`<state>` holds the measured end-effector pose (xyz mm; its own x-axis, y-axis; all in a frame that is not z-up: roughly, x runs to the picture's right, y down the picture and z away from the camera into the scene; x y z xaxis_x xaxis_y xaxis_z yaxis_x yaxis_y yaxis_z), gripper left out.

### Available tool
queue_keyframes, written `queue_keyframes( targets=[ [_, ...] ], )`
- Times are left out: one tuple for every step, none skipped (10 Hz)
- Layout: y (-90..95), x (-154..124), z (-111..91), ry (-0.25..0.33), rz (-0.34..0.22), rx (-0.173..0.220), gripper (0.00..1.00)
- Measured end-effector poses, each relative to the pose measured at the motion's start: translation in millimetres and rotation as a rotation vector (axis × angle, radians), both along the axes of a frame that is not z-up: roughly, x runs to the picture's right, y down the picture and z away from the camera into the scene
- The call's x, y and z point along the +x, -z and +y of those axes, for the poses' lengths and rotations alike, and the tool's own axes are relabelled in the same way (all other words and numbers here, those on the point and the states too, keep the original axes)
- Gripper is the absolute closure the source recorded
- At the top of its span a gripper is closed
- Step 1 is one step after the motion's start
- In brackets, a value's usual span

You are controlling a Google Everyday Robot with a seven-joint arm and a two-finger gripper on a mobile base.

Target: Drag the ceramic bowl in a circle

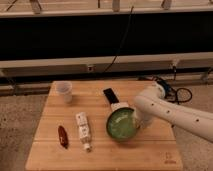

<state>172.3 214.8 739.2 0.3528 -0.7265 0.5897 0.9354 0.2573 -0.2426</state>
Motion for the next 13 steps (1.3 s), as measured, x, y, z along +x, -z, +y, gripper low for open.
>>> queue_keyframes(
  targets=[
    [6.4, -6, 7, 0.016, -0.022, 0.003, 1.00],
    [14.1, -7, 16, 0.031, -0.035, 0.000, 1.00],
    [24.4, -7, 27, 0.043, -0.050, 0.002, 1.00],
    [30.4, -4, 33, 0.048, -0.053, 0.005, 1.00],
    [35.1, 4, 39, 0.050, -0.050, 0.004, 1.00],
    [37.2, 16, 42, 0.045, -0.041, 0.004, 1.00],
    [36.8, 32, 43, 0.031, -0.025, 0.003, 1.00],
    [34.1, 45, 44, 0.011, -0.007, 0.002, 1.00],
    [28.9, 59, 43, -0.010, 0.016, 0.000, 1.00],
    [22.9, 66, 40, -0.034, 0.038, 0.000, 1.00],
    [15.1, 70, 34, -0.060, 0.057, -0.001, 0.98],
    [5.6, 74, 27, -0.085, 0.078, -0.001, 0.92],
    [-2.2, 73, 17, -0.088, 0.085, 0.004, 0.90]
  ],
)
